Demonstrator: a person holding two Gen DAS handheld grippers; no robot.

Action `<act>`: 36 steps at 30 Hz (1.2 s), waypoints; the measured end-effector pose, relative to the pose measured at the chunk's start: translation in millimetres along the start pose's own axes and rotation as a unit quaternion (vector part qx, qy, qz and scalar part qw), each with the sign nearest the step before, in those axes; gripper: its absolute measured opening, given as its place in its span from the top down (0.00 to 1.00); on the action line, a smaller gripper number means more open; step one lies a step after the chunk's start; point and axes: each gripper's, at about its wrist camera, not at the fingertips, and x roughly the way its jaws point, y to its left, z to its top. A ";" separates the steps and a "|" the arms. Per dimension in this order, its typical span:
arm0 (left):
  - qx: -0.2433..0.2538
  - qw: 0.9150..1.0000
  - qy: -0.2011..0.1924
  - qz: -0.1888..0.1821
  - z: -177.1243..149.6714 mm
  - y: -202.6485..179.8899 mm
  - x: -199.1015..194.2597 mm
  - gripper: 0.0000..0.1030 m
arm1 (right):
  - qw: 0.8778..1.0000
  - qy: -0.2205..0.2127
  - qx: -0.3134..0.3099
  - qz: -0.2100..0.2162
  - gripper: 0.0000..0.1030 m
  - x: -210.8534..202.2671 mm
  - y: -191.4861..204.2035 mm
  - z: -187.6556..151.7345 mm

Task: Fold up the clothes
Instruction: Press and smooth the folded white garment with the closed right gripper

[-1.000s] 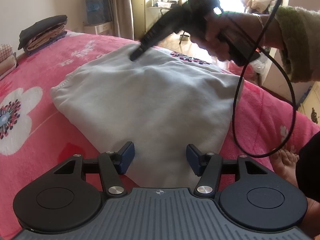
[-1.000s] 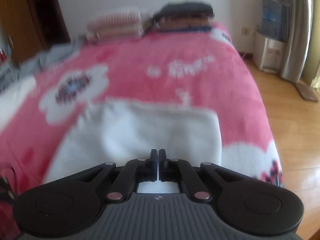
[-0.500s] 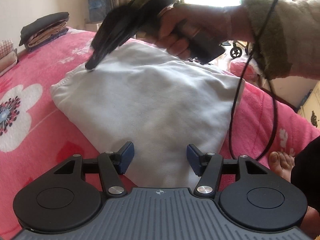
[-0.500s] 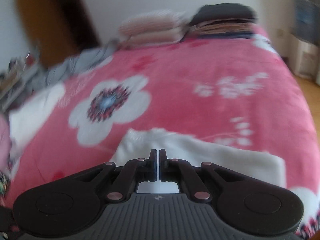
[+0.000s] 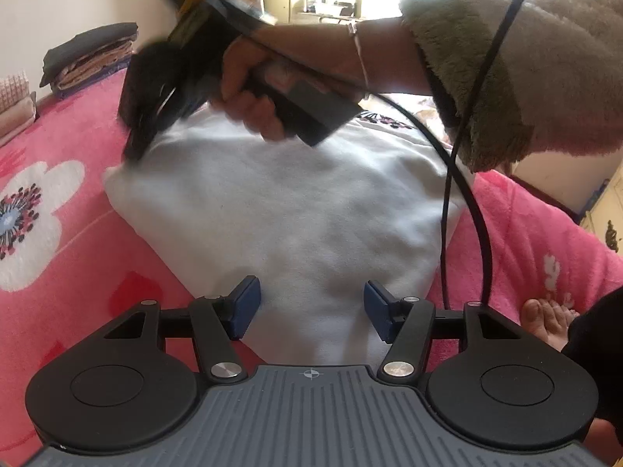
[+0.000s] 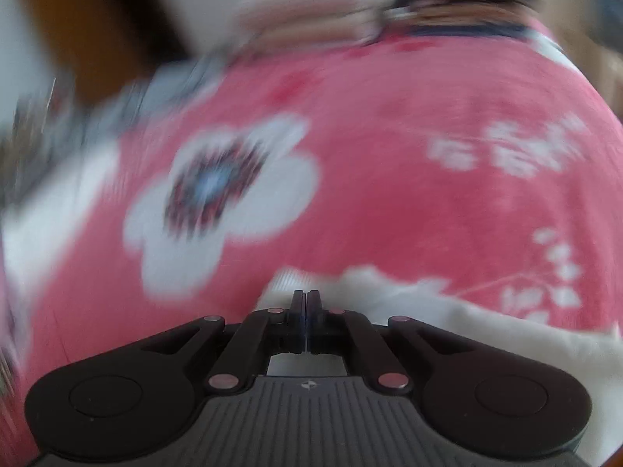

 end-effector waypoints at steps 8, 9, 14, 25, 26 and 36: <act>-0.006 1.000 -0.006 -0.009 -3.8 5.8 -3.9 0.43 | 0.998 -0.008 -0.026 0.053 0.99 -108.7 -8.7 -14.1; -0.005 1.000 -0.006 -0.009 -3.9 5.8 -3.9 0.43 | 0.997 -0.001 -0.036 0.068 0.99 -118.7 -4.2 -17.0; -0.006 1.000 -0.006 -0.011 -2.9 6.5 -3.2 0.43 | 0.989 0.070 -0.113 0.065 0.99 -154.8 17.9 -70.3; -0.005 1.000 0.000 0.002 -1.8 5.6 -4.6 0.43 | 0.988 0.094 -0.118 -0.021 0.99 -181.6 19.8 -126.7; -0.005 1.000 0.001 0.003 -1.6 5.0 -4.8 0.43 | 0.986 0.106 -0.126 -0.026 0.99 -178.4 20.2 -130.1; -0.003 0.999 -0.031 0.039 6.4 6.0 -21.4 0.43 | 0.975 0.145 -0.159 -0.054 0.99 -174.2 30.6 -145.0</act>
